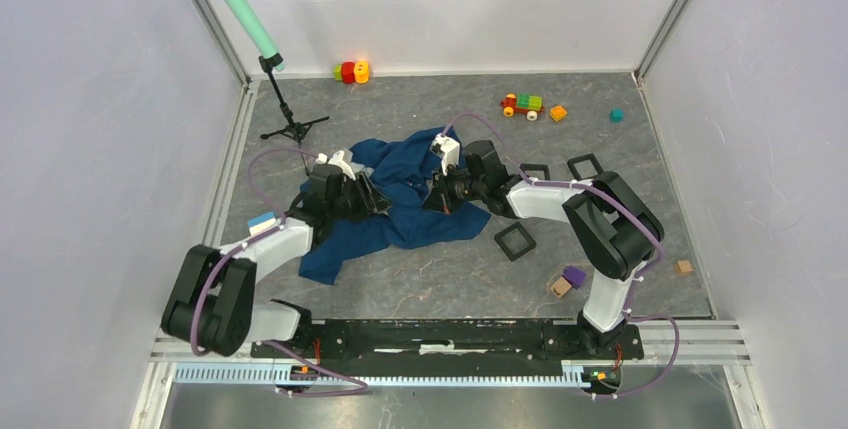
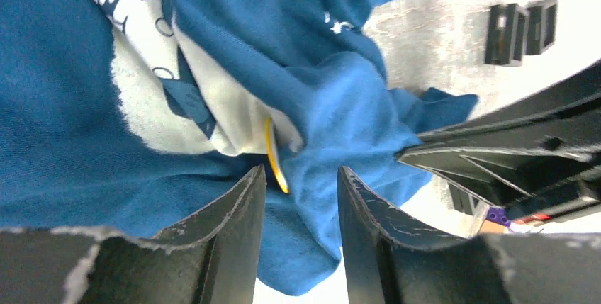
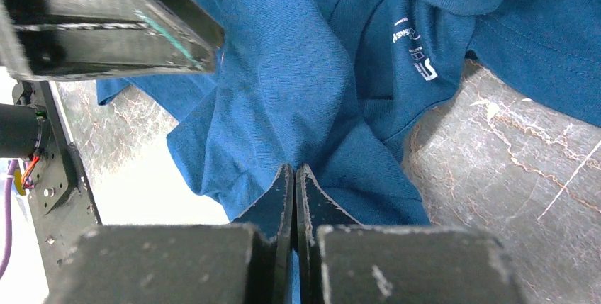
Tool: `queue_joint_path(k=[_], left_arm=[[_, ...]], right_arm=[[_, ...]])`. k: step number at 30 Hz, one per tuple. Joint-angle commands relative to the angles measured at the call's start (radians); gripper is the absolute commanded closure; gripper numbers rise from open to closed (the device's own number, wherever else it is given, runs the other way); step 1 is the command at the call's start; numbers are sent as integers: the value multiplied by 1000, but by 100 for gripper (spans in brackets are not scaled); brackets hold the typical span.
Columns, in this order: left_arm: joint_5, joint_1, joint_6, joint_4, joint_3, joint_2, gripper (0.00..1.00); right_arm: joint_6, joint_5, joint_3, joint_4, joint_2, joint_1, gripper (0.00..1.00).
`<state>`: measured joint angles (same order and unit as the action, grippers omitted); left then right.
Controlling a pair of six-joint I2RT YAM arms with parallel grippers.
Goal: Remove the brooch from the garment
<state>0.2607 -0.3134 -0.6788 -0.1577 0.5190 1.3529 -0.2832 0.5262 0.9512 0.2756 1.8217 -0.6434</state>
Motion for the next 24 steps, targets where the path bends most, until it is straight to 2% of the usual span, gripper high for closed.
queue_joint_path(k=[1,9,11,15,24], left_arm=[[-16,4,63,76,23,-89,52],[-12,10,57,65,23,-50,69],[-13,13,55,56,22,-42,69],[6,14,56,40,34,-11,59],[3,16,66,6,41,45,72]], right_arm=[[19,8,-5,24,-33,1,100],[17,11,-6,24,-32,2,100],[17,11,-6,24,-32,2,100],[15,15,-5,25,-28,3,100],[14,13,-6,26,-25,6,100]])
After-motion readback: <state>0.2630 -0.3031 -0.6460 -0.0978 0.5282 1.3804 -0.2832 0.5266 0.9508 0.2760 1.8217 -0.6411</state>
